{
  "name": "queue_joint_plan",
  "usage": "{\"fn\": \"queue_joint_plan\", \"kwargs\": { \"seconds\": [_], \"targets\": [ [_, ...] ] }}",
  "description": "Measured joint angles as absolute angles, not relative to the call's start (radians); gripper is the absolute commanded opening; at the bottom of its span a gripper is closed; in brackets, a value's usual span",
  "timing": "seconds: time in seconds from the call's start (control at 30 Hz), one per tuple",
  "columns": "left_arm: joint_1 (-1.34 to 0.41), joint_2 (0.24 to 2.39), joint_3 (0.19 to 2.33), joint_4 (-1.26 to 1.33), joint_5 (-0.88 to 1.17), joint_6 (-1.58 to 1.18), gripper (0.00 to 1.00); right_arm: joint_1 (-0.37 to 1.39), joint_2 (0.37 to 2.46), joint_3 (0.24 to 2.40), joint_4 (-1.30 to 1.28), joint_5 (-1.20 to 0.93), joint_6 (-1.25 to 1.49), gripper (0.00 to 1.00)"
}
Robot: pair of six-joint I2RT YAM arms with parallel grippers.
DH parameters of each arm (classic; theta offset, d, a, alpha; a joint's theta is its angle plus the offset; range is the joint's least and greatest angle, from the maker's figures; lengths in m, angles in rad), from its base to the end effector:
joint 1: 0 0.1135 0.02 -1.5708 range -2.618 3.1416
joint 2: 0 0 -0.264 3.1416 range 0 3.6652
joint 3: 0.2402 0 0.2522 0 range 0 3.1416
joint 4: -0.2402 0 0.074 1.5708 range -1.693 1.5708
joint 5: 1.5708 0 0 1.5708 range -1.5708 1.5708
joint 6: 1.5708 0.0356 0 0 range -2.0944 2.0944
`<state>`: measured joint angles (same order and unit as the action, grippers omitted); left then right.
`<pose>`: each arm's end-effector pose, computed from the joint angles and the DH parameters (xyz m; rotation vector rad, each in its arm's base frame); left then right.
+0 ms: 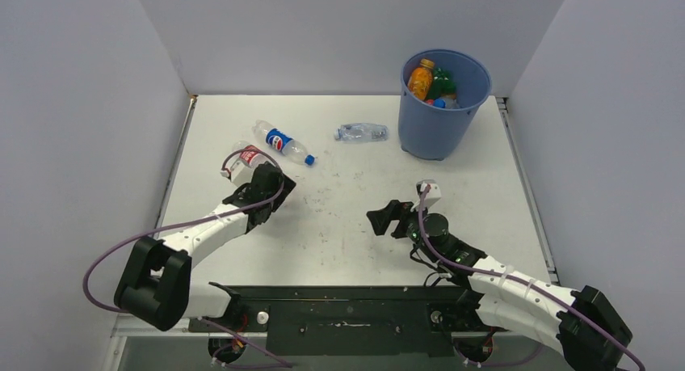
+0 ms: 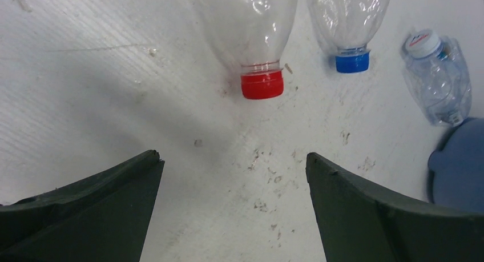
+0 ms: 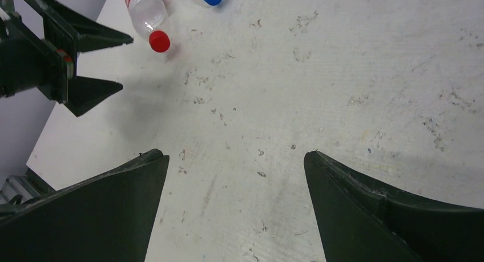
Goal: Put the plastic bottles in the bin
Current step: Pick up the plastic bottle at the center of the board.
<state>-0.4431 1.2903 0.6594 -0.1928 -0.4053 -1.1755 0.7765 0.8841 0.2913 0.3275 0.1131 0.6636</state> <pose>0.2342 -0.0956 0.1928 -1.0079 2.1050 -0.3302 0.1418 0.1337 0.2019 -0.0255 1.9320 0.8911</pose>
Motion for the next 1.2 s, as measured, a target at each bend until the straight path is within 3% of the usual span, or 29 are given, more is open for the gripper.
{"fn": "queue_joint_plan", "kwargs": {
  "seconds": [0.4,0.6,0.9,1.07,1.2],
  "targets": [
    [-0.357,1.552,0.869,-0.22,-0.444,-1.304,1.0,0.817,0.849,0.271,0.325,0.161,0.694,0.93],
    [-0.343,1.644,0.887,-0.217,-0.4,-1.293,0.87,0.82,0.813,0.271,0.3,0.175,0.693,0.93],
    [-0.331,1.687,0.912,-0.186,-0.359,-1.26,0.57,0.82,0.778,0.271,0.259,0.184,0.693,0.93],
    [-0.323,1.69,0.89,-0.166,-0.344,-1.254,0.32,0.82,0.774,0.275,0.233,0.19,0.693,0.93],
    [-0.313,1.658,0.834,-0.112,-0.329,-1.256,0.02,0.82,0.746,0.291,0.187,0.197,0.688,0.93]
  ]
}}
